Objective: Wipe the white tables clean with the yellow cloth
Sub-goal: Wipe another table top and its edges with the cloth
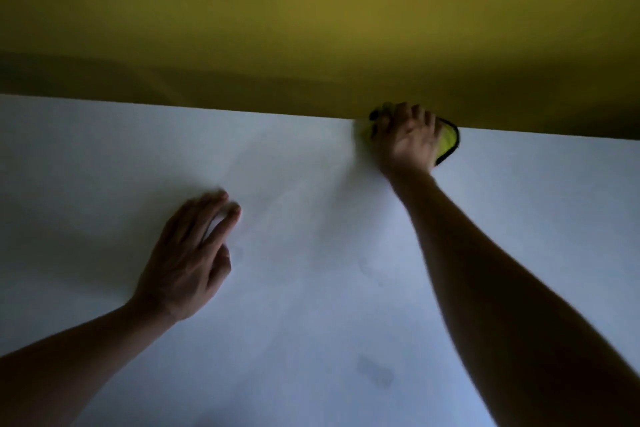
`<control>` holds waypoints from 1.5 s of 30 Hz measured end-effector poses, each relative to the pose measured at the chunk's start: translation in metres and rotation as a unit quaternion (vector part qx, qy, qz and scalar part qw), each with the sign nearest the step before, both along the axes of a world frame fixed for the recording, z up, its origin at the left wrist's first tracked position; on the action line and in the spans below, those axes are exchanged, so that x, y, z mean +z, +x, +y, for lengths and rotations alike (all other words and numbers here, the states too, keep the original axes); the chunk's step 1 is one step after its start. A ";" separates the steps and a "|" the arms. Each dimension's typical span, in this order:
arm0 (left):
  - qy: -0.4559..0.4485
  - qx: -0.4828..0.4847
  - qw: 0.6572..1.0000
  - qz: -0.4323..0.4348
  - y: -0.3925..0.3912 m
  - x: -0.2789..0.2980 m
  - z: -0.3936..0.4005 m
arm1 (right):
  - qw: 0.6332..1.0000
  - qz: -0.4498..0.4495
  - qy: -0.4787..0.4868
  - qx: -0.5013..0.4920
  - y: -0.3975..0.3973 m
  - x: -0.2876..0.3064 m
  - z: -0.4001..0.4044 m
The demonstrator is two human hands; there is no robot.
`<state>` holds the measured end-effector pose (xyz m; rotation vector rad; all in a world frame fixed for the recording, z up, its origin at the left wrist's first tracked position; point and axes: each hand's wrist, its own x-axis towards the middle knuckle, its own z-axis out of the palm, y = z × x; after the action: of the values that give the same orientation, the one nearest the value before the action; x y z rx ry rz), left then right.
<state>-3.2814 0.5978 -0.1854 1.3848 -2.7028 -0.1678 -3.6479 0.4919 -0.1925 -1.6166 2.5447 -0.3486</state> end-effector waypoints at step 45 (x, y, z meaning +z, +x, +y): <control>0.022 0.025 0.997 0.063 -0.256 -0.006 0.023 | 0.999 0.013 0.027 -0.029 -0.146 -0.001 0.041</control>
<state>-3.5377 0.6210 -0.1911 1.4009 -2.5754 -0.3026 -3.7940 0.5327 -0.1931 -1.5430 2.6005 -0.2623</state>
